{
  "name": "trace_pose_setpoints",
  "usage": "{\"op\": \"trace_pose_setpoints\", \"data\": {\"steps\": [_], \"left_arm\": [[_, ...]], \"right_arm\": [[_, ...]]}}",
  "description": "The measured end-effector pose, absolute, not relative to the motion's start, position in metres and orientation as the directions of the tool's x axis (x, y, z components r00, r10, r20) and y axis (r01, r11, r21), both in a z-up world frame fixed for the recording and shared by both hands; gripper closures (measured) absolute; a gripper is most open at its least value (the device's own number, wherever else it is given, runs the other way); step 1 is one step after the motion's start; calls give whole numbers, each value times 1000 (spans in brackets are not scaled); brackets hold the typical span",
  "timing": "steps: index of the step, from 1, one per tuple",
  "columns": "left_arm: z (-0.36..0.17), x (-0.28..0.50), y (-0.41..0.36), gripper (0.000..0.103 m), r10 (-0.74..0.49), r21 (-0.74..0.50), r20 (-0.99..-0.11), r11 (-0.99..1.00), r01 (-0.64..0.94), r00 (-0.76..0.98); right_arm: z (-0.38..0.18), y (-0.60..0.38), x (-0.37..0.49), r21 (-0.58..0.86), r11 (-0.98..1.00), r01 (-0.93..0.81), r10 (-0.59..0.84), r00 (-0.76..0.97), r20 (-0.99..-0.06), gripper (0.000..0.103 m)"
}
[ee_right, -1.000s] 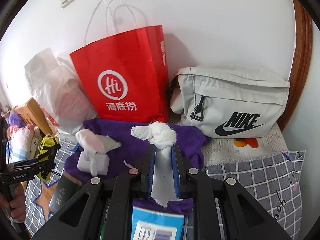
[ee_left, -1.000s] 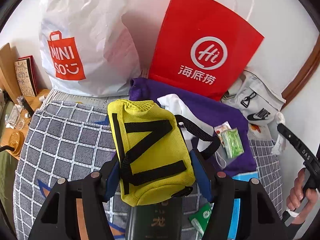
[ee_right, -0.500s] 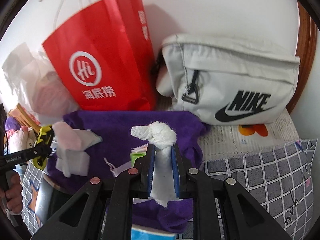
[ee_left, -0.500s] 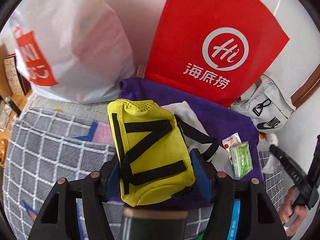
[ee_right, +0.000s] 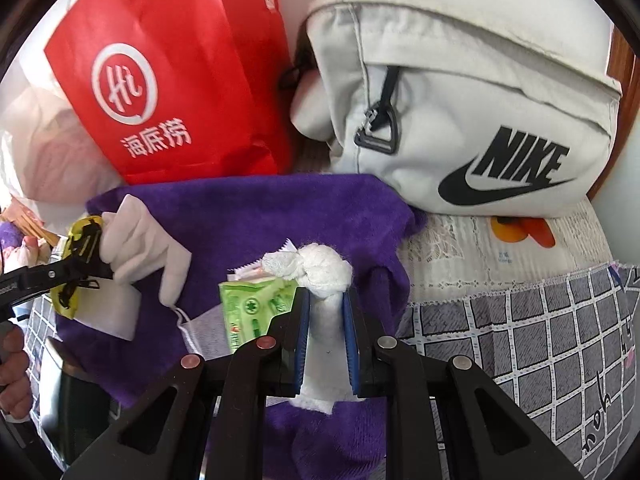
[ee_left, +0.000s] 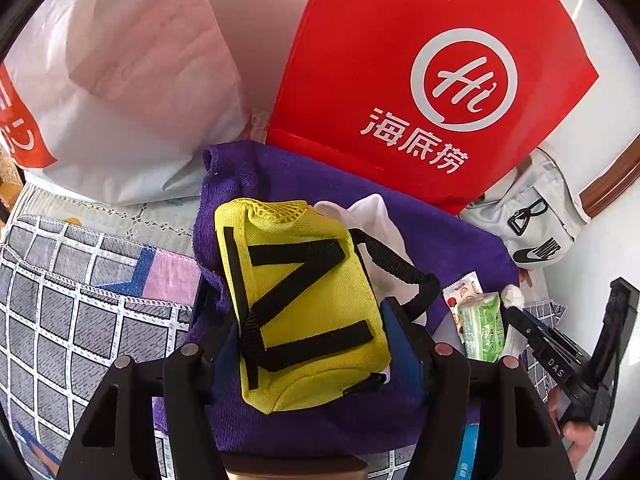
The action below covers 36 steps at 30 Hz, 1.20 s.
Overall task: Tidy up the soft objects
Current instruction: 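Lower the white tissue onto the towel and open the right tool while the left tool releases the yellow pouch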
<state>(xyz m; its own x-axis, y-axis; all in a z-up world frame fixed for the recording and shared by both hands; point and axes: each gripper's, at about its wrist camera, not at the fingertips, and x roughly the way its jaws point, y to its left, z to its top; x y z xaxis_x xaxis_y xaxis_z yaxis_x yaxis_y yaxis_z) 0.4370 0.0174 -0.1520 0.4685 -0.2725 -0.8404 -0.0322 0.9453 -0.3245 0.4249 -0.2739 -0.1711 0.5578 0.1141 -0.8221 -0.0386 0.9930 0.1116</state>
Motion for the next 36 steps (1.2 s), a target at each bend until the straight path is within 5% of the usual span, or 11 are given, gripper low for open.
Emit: {"op": "trace_pose_setpoints", "data": {"steps": [5, 12, 19, 36], "left_arm": [[-152, 439, 20, 39, -294, -348, -830, 937, -28, 473], [-154, 441, 23, 36, -323, -382, -822, 923, -34, 469], [-147, 438, 23, 25, -333, -389, -818, 921, -26, 469], [-115, 382, 21, 25, -330, -383, -818, 923, -18, 471]], "right_arm": [[-178, -272, 429, 107, 994, -29, 106, 541, -834, 83], [-172, -271, 426, 131, 990, -44, 133, 564, -815, 54], [-157, -265, 417, 131, 987, -96, 162, 585, -794, 50], [-123, -243, 341, 99, 980, -175, 187, 613, -768, 50]]}}
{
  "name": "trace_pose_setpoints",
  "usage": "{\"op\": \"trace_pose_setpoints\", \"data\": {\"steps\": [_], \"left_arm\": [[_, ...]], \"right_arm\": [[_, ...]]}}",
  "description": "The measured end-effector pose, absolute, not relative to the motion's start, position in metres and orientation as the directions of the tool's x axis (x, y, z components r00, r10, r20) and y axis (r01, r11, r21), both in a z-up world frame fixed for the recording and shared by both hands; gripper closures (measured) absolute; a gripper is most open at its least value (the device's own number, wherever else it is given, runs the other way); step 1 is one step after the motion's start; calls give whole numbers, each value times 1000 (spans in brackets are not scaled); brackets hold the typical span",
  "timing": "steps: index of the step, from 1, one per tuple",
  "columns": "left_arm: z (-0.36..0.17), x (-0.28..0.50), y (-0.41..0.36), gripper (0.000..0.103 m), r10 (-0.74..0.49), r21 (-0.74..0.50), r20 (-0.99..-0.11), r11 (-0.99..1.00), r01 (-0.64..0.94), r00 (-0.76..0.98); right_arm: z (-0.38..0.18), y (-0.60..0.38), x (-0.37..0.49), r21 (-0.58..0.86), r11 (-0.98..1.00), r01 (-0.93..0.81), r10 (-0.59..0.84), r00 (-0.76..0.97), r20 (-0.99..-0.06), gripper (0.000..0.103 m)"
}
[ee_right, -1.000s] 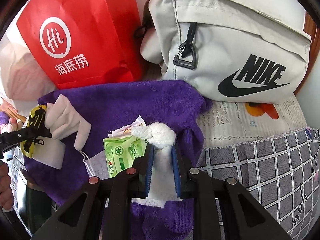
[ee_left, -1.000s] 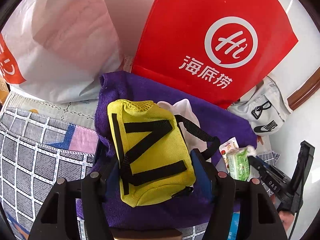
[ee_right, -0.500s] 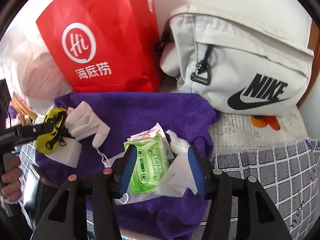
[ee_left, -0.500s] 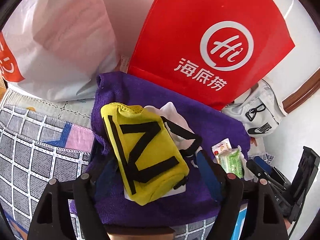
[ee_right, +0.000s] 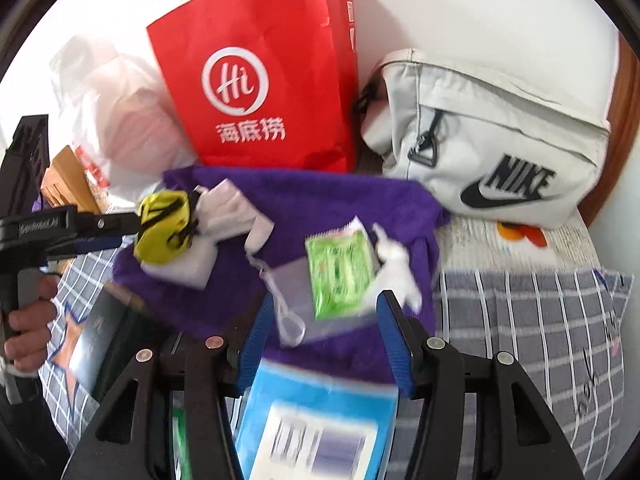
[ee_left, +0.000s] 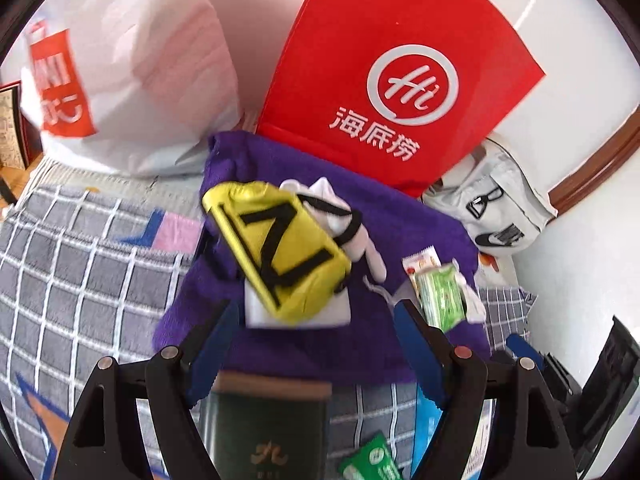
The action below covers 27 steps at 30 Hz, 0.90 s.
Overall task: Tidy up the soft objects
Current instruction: 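Move the right tool to the long green wipe packet and grasp it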
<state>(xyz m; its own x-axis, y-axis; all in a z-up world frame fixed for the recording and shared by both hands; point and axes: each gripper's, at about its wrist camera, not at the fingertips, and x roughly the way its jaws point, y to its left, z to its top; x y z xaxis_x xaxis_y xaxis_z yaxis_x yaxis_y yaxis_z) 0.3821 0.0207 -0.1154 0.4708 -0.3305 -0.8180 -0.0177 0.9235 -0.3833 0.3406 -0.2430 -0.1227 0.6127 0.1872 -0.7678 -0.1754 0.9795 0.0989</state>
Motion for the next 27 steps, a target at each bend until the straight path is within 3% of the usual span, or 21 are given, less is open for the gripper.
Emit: {"op": "trace_pose_setpoints", "data": {"steps": [8, 17, 27], "left_arm": [[-99, 326, 24, 25, -306, -355, -816, 935, -8, 491], [-94, 260, 33, 25, -279, -330, -812, 944, -9, 512], [-111, 203, 51, 25, -301, -365, -795, 931, -19, 527]], "right_arm": [[-129, -221, 264, 155, 961, -231, 264, 586, -766, 51], [-138, -190, 202, 141, 946, -291, 288, 558, -778, 63], [-172, -174, 146, 145, 940, -310, 294, 515, -805, 62]]}}
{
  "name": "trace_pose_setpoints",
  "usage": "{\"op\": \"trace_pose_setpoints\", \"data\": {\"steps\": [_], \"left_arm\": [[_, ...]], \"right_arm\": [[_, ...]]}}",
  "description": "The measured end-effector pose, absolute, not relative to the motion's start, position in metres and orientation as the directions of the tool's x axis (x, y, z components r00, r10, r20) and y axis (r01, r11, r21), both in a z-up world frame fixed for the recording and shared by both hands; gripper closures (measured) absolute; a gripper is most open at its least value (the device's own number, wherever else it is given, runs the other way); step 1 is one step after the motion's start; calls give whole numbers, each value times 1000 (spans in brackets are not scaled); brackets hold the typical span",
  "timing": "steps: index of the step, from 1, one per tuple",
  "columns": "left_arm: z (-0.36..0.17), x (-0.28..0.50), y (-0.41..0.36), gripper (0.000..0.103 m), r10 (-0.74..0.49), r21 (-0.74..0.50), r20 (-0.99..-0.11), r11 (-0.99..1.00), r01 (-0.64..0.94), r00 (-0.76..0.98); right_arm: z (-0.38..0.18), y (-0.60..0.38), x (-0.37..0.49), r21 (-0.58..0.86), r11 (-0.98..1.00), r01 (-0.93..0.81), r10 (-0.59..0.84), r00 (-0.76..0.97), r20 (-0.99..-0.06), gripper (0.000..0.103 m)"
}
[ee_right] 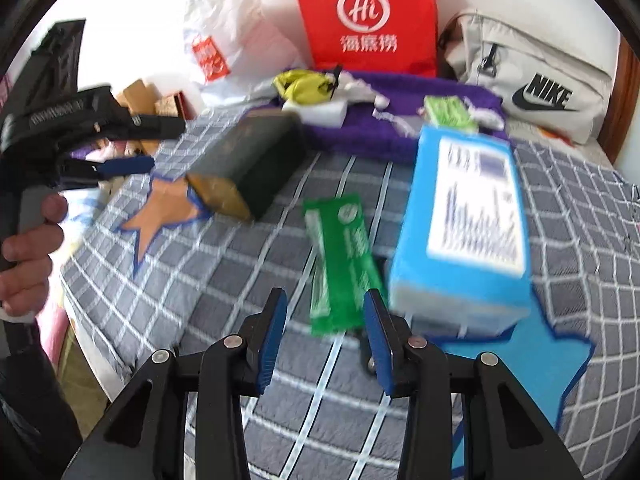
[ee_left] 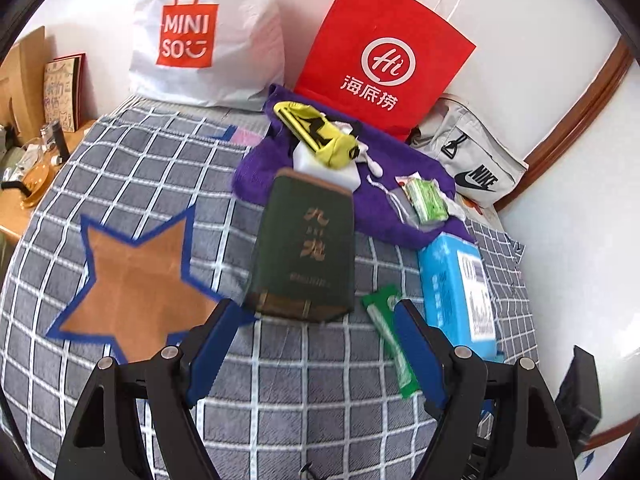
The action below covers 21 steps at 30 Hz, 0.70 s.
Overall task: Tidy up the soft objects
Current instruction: 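Move the right tool to the long green wipe packet and grasp it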
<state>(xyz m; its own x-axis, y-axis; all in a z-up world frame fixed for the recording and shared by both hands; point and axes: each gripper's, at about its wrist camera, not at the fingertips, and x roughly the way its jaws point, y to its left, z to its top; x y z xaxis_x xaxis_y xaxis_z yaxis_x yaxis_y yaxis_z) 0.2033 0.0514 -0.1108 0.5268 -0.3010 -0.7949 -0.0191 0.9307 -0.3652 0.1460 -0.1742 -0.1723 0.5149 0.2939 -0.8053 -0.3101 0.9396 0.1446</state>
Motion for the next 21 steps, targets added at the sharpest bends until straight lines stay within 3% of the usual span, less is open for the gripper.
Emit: {"op": "trace_pose_setpoints", "data": {"steps": [5, 7, 12, 18, 21], "left_arm": [[-129, 187, 56, 25, -305, -366, -805, 930, -20, 509], [-136, 182, 58, 25, -326, -384, -799, 923, -11, 505], [-149, 176, 60, 25, -353, -413, -793, 911, -12, 496], [-163, 175, 56, 25, -352, -409, -811, 912, -21, 467], [-169, 173, 56, 25, -356, -412, -817, 911, -27, 453]], "right_arm": [[-194, -167, 140, 53, 959, -280, 202, 536, -819, 60], [-200, -168, 140, 24, 965, -261, 168, 544, -822, 47], [-208, -169, 142, 27, 971, -236, 160, 566, -809, 36], [-215, -162, 151, 41, 986, -165, 130, 578, -805, 36], [-215, -161, 151, 40, 990, -133, 111, 589, -800, 48]]}}
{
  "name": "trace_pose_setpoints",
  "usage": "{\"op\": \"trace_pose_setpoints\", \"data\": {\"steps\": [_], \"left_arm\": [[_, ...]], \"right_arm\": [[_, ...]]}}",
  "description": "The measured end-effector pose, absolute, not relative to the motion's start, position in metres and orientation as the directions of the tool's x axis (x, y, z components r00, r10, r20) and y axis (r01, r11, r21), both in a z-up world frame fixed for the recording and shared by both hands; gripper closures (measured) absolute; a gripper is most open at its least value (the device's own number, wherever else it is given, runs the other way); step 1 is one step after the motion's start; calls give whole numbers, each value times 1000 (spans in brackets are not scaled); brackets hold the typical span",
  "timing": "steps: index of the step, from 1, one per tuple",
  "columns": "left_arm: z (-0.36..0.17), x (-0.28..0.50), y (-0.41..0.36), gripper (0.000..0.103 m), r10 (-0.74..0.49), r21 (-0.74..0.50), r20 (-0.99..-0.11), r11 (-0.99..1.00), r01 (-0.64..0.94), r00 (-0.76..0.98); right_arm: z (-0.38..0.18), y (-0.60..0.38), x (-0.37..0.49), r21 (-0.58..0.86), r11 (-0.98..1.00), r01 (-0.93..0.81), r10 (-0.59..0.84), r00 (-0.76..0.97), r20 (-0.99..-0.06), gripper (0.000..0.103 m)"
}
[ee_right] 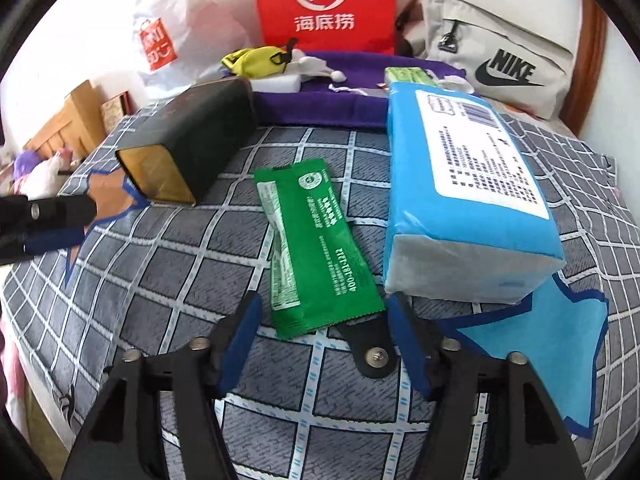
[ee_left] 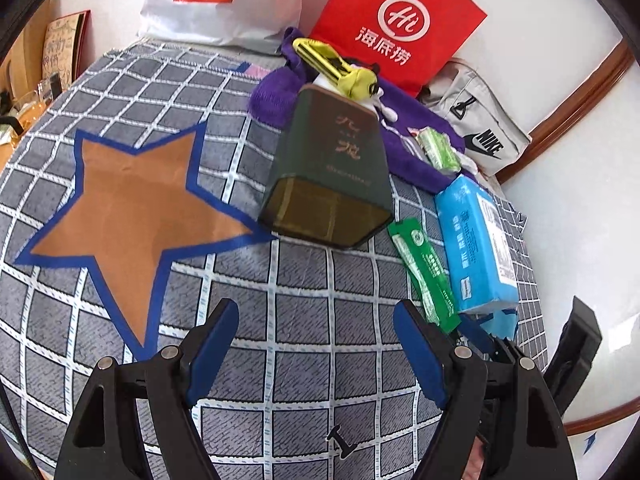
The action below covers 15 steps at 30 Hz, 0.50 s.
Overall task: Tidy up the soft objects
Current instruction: 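Move the right tool to the long green wipe packet and grasp it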
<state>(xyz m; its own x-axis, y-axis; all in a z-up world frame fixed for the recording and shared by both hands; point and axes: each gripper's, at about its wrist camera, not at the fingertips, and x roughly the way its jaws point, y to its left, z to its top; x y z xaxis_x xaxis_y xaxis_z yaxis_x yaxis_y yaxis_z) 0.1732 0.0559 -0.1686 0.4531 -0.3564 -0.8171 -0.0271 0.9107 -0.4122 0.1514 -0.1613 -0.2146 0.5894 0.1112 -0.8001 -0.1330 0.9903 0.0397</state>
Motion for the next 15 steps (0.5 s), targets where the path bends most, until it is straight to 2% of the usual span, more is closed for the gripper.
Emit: {"op": "trace_pose_setpoints", "data": {"steps": [6, 15], "left_arm": [[-176, 170, 52, 25, -355, -410, -830, 911, -38, 430], [-182, 162, 44, 25, -350, -410, -841, 910, -63, 412]], "right_arm": [[-210, -166, 140, 82, 985, -155, 158, 580, -800, 54], [-201, -177, 95, 153, 965, -215, 246, 527, -813, 54]]}}
